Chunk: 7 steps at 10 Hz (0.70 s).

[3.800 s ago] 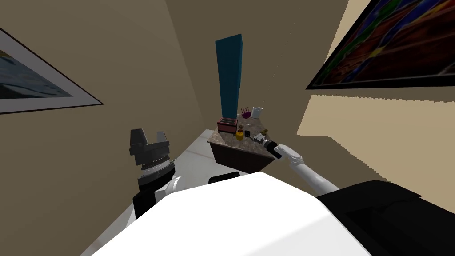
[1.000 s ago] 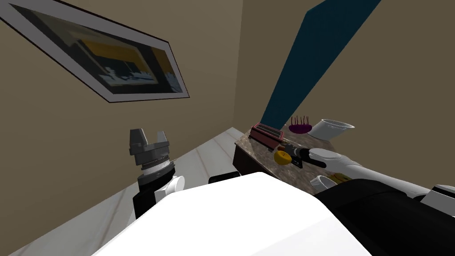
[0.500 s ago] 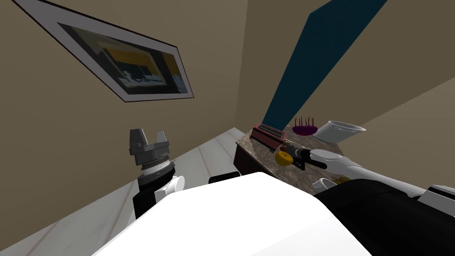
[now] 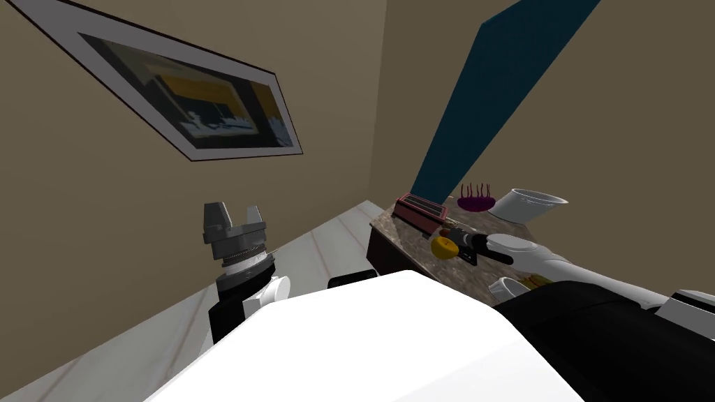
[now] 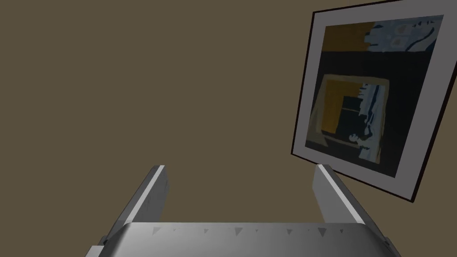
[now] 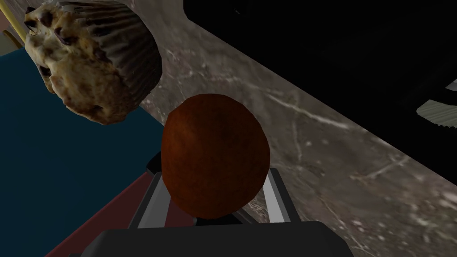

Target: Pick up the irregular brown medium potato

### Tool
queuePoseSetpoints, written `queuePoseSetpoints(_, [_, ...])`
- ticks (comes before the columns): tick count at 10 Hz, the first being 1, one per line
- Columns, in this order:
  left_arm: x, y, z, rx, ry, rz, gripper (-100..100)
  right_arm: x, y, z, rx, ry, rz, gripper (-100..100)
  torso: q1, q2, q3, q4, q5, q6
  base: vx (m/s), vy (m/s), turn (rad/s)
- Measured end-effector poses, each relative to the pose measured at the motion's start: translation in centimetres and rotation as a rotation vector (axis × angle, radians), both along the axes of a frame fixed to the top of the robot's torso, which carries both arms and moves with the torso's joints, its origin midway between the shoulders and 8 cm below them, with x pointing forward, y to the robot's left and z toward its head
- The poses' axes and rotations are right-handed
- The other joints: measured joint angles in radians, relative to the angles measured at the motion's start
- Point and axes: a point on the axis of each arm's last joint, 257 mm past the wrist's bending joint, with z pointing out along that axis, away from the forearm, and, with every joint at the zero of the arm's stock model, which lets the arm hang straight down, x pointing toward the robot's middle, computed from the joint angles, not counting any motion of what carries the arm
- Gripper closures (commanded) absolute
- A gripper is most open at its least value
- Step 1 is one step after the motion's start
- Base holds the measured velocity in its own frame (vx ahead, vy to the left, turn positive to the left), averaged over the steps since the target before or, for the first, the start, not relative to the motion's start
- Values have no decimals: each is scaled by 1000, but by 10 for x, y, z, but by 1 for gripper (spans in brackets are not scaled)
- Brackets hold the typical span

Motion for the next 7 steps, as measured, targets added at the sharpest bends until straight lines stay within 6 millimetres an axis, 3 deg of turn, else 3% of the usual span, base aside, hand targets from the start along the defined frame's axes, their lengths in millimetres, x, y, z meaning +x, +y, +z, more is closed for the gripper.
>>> queuePoseSetpoints(4, [0,0,0,0,0,0,0,11,16,8,-2,1,67,100,2,-2,-1,0,0,-2,72,27,-211])
queuePoseSetpoints(6, [0,0,0,0,0,0,0,17,24,12,-2,1,101,100,2,-3,-2,-1,0,-3,42,13,-58])
queuePoseSetpoints(7, [0,0,0,0,0,0,0,17,24,12,-2,0,102,0,1,-1,-1,-1,0,-3,0,0,0])
